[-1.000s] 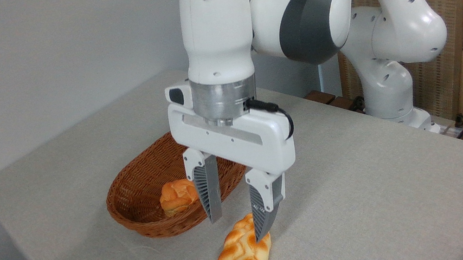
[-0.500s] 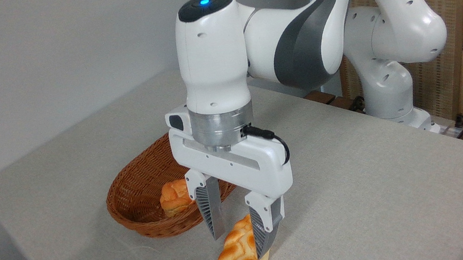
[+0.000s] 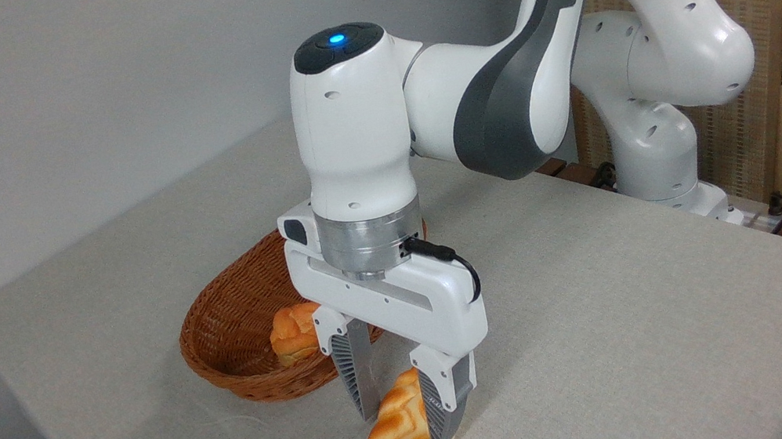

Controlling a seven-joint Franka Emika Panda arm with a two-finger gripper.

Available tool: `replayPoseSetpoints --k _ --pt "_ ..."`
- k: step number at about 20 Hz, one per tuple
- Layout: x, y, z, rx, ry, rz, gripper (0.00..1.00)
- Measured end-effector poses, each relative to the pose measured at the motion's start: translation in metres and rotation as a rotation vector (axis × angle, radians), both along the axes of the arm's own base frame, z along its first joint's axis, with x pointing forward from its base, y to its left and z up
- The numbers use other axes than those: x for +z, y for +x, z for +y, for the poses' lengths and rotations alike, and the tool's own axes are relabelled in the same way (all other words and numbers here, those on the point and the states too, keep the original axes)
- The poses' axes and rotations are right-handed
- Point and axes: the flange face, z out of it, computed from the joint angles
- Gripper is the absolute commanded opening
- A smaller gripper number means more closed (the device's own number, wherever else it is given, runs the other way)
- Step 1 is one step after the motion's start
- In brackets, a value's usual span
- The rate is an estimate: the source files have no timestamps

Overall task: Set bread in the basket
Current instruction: 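Close the gripper on the braided bread loaf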

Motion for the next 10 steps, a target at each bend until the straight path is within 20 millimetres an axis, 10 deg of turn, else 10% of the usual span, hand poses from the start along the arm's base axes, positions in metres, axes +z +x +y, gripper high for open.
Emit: replayPoseSetpoints --k 10 --pt "-0.0055 0.0012 -0.0029 -0.037 0.043 0.014 0.78"
